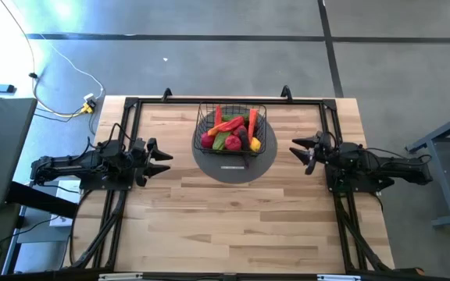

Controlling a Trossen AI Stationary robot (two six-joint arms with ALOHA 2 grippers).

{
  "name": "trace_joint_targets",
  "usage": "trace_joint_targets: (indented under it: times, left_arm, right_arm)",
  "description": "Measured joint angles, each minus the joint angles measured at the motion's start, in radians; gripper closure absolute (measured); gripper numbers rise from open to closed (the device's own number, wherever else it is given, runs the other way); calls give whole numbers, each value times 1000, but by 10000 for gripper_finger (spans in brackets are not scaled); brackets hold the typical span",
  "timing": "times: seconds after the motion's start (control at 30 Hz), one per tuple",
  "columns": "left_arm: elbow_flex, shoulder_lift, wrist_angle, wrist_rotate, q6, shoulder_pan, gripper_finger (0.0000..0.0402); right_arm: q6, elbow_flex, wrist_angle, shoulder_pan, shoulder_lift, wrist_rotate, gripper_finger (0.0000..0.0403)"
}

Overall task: Build produce basket
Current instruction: Return to Home Position

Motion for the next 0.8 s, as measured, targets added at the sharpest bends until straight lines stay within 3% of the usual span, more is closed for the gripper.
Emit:
trace_joint_targets:
  times: [0.37,0.8]
  left_arm:
    - [0,0,0,0,0,0,190]
    - [0,0,0,0,0,0,190]
  right_arm:
    - [178,0,-1,0,0,0,219]
    - [179,0,-1,0,0,0,219]
